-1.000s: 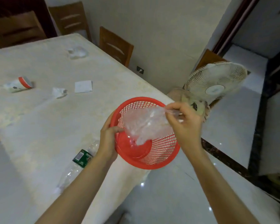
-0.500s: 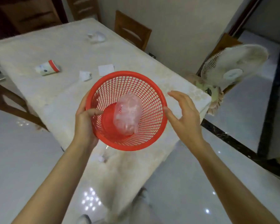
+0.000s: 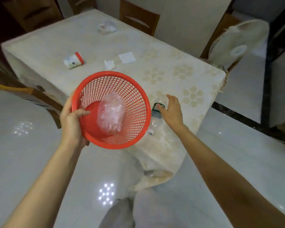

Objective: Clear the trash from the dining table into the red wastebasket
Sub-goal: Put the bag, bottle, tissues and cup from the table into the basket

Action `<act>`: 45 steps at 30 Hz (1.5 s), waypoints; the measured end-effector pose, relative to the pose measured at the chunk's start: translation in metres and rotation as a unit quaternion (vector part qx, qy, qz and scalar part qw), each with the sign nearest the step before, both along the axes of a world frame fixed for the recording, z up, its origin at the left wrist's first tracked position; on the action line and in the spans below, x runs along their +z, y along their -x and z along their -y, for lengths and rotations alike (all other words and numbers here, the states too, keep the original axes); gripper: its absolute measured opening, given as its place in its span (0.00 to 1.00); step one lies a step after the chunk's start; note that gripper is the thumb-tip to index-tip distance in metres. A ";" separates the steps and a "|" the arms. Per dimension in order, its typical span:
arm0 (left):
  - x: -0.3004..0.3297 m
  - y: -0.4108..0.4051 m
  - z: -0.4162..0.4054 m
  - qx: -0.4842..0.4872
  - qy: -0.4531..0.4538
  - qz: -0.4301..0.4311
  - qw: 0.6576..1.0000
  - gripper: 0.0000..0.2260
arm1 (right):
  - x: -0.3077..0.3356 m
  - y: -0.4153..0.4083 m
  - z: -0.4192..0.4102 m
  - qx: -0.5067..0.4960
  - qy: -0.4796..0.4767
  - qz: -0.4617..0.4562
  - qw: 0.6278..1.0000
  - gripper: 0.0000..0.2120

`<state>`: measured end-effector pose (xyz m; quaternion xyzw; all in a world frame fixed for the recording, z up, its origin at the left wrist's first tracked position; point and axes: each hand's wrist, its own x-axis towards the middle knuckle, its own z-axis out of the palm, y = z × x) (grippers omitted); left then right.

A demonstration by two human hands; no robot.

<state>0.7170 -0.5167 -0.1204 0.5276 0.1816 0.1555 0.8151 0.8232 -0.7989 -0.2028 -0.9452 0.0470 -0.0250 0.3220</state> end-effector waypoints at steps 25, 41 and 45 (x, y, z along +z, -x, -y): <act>0.008 -0.204 0.003 -0.071 -0.032 -0.062 0.995 0.32 | 0.063 -0.127 0.052 -0.069 -0.142 0.107 0.982 0.38; 0.017 -0.293 -0.003 -0.252 -0.019 -0.074 0.965 0.30 | 0.138 -0.122 -0.032 0.282 0.219 0.012 0.934 0.39; 0.016 -0.308 -0.043 -0.303 -0.030 -0.072 0.950 0.30 | 0.133 -0.133 -0.092 0.283 0.228 0.000 0.932 0.39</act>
